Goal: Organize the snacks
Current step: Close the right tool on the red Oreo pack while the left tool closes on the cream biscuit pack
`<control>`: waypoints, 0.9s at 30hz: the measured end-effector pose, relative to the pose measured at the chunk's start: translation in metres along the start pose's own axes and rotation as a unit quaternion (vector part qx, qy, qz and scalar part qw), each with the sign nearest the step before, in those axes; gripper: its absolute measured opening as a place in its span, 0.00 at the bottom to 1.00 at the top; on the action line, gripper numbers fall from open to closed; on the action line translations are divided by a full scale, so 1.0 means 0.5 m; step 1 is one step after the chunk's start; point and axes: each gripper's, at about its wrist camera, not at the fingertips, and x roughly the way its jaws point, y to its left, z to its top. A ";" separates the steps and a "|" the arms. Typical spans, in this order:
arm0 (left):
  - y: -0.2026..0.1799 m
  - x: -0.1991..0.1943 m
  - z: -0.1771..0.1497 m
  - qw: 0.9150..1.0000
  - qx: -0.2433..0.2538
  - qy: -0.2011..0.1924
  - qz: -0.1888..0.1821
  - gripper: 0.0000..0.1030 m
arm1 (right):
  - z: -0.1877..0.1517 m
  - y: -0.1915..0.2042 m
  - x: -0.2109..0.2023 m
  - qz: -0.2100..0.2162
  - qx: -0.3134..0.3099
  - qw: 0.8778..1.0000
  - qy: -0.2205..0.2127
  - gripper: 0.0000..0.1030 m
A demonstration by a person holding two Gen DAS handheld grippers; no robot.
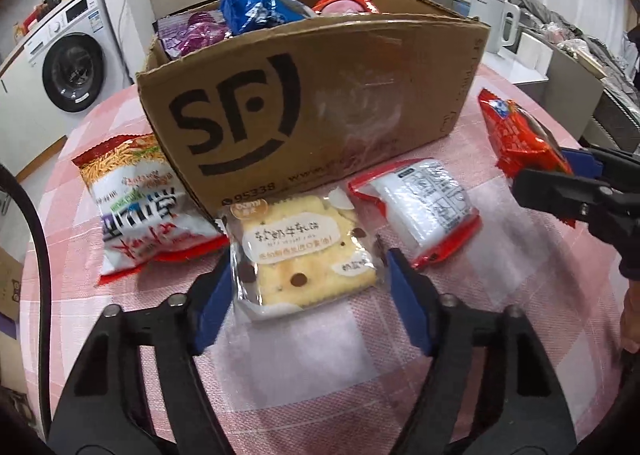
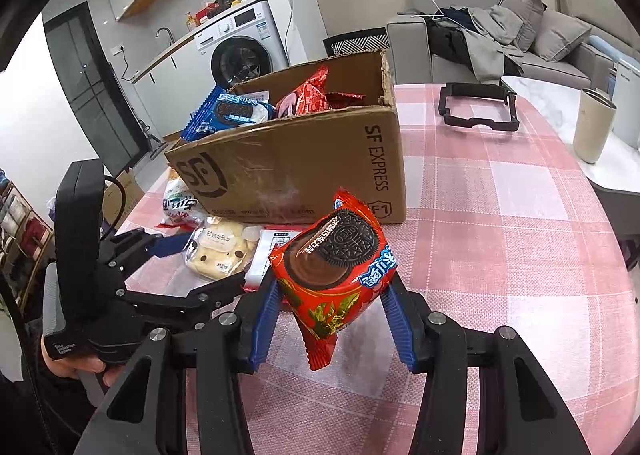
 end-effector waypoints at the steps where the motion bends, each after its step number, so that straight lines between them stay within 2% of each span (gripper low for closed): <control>1: -0.003 0.000 0.000 1.000 0.002 -0.002 0.005 0.60 | 0.000 0.000 -0.001 0.001 0.001 1.000 -0.001 0.49; 12: 0.014 -0.013 -0.019 1.000 -0.012 -0.003 -0.017 0.59 | -0.003 -0.001 -0.007 0.004 0.001 1.000 -0.005 0.49; 15: 0.045 -0.019 -0.030 1.000 -0.019 -0.003 -0.024 0.59 | -0.003 -0.001 -0.007 0.004 0.001 1.000 -0.005 0.49; 21: 0.061 -0.018 -0.028 0.998 -0.038 -0.005 -0.040 0.60 | -0.002 -0.002 -0.005 0.004 0.004 1.000 -0.003 0.49; 27: 0.069 -0.030 -0.030 0.998 -0.042 -0.020 -0.040 0.60 | 0.000 -0.001 -0.008 0.006 0.002 1.000 -0.006 0.49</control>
